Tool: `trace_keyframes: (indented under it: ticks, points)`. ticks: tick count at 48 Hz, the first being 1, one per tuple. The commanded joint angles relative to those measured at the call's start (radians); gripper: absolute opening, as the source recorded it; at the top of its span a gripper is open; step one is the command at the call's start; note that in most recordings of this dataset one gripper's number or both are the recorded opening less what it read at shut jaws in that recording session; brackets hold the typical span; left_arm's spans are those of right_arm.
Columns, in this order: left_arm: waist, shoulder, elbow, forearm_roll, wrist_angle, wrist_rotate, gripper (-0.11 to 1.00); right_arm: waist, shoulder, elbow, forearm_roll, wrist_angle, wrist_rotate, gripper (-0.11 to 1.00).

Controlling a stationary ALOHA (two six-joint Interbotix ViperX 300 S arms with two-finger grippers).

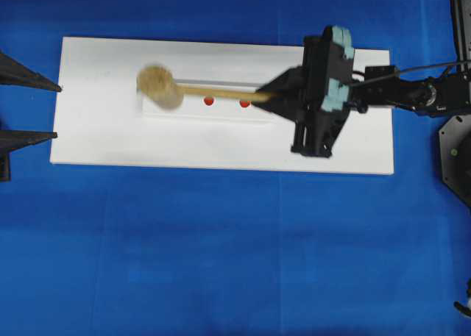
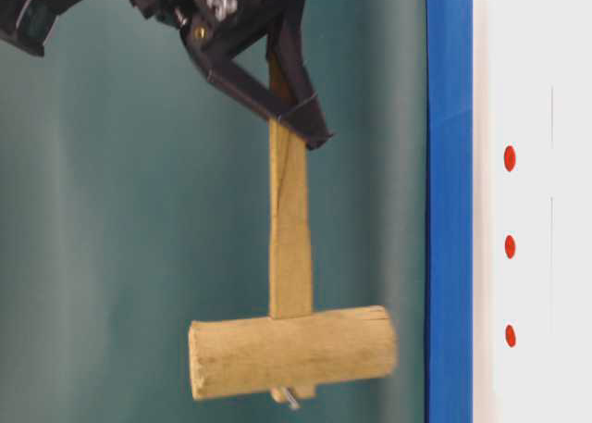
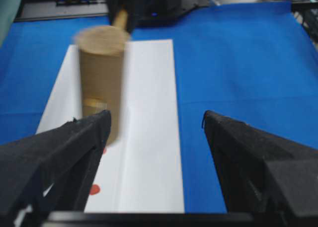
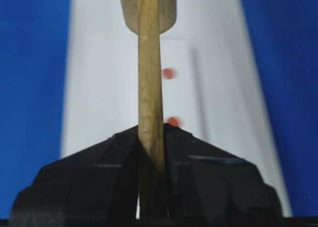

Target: Hit the mark with a hammer.

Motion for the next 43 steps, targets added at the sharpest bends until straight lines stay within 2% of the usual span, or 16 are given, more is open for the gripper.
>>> trace_keyframes:
  ticks: [1, 16, 25, 31, 38, 43]
  points:
    - [0.000, 0.011, -0.011, -0.003, -0.005, -0.002, 0.72, -0.018, -0.005, -0.043, 0.002, -0.035, 0.000, 0.03]
    - [0.000, 0.011, -0.011, -0.003, -0.005, -0.002, 0.72, -0.028, 0.008, -0.057, 0.003, -0.046, 0.002, 0.03]
    - [-0.002, 0.011, -0.009, -0.002, -0.005, -0.002, 0.72, -0.028, 0.021, -0.055, 0.026, -0.043, 0.002, 0.03]
    - [0.000, 0.011, -0.009, -0.003, -0.005, -0.002, 0.72, -0.028, 0.084, -0.048, 0.075, -0.020, 0.002, 0.03]
    - [0.000, 0.011, -0.008, -0.003, -0.005, -0.002, 0.71, -0.028, 0.241, -0.046, 0.153, 0.011, 0.002, 0.03]
    - [0.000, 0.011, -0.006, -0.002, -0.005, -0.002, 0.72, -0.028, 0.268, -0.043, 0.176, 0.012, 0.002, 0.03]
